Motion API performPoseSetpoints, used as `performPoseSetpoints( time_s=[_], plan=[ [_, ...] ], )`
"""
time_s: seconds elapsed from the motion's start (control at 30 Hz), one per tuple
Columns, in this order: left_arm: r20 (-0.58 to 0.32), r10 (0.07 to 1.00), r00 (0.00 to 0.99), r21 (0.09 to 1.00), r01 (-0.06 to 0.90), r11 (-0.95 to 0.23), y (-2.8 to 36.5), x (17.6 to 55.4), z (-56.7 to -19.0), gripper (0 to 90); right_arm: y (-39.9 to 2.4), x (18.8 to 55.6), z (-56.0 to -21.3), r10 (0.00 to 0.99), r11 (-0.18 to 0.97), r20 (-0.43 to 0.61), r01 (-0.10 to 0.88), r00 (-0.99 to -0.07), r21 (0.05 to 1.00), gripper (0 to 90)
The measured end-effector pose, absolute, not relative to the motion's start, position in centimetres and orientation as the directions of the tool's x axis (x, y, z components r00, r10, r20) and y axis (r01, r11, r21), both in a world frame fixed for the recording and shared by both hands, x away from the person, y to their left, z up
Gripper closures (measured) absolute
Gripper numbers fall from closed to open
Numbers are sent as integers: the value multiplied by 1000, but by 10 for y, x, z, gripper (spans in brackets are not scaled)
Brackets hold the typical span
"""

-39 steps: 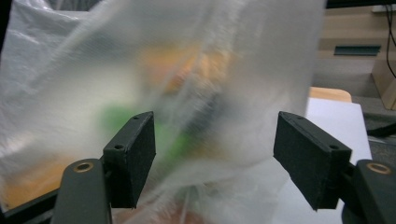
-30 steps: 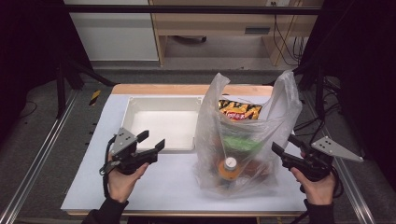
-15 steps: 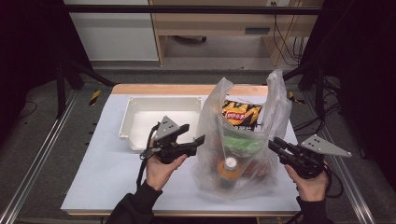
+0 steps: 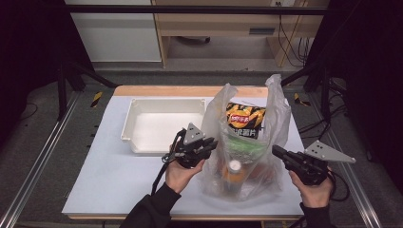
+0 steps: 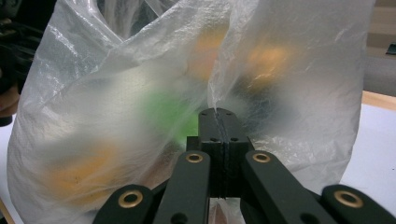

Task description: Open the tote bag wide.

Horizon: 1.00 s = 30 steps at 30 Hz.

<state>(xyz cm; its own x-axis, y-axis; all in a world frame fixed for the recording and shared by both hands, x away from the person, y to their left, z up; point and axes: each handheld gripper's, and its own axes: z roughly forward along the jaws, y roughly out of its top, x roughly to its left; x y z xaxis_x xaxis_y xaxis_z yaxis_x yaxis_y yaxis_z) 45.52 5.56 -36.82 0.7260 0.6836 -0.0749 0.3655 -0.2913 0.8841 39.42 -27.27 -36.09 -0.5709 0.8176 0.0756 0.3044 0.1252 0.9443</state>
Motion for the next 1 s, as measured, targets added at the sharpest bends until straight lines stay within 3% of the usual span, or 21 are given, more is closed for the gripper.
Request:
performPoseSetpoints(
  time_s=[0.07, 0.37, 0.4, 0.43, 0.47, 0.5, 0.57, 0.6, 0.63, 0.7, 0.9, 0.97, 1.0],
  plan=[
    [-81, 678, 731, 881, 371, -295, 56, 455, -371, 900, -272, 394, -361, 817, 124, 79, 308, -572, 943, 900],
    [-92, 673, 734, 911, 335, -241, 77, 447, -365, 900, -274, 389, -367, 813, 123, 88, 317, -576, 940, 900],
    [-102, 673, 733, 920, 326, -216, 80, 446, -360, 867, -274, 388, -368, 813, 126, 84, 315, -577, 941, 900],
    [-107, 676, 729, 930, 314, -191, 83, 445, -353, 740, -274, 386, -368, 813, 125, 85, 315, -576, 941, 900],
    [-112, 675, 729, 938, 302, -170, 86, 444, -346, 740, -274, 386, -368, 813, 125, 85, 315, -576, 941, 900],
    [-114, 675, 729, 950, 279, -141, 88, 442, -330, 626, -274, 386, -367, 810, 120, 88, 312, -579, 942, 900],
    [-111, 676, 728, 956, 265, -128, 87, 441, -322, 519, -272, 386, -366, 809, 120, 86, 306, -582, 944, 900],
    [-105, 679, 726, 961, 251, -119, 86, 441, -315, 519, -272, 386, -366, 809, 120, 86, 306, -582, 944, 900],
    [-93, 681, 726, 969, 224, -107, 82, 440, -302, 448, -270, 387, -366, 808, 120, 87, 308, -582, 944, 900],
    [-89, 673, 734, 974, 207, -96, 76, 440, -290, 407, -268, 388, -367, 806, 124, 83, 306, -586, 944, 900],
    [-58, 642, 765, 972, 191, -139, 49, 436, -275, 410, -263, 388, -367, 800, 129, 83, 306, -594, 943, 900],
    [-29, 652, 757, 956, 211, -203, 37, 439, -277, 473, -262, 387, -367, 799, 131, 79, 301, -597, 945, 900],
    [-26, 654, 756, 948, 226, -223, 35, 440, -279, 548, -262, 386, -366, 798, 131, 80, 301, -598, 945, 900]
  ],
)
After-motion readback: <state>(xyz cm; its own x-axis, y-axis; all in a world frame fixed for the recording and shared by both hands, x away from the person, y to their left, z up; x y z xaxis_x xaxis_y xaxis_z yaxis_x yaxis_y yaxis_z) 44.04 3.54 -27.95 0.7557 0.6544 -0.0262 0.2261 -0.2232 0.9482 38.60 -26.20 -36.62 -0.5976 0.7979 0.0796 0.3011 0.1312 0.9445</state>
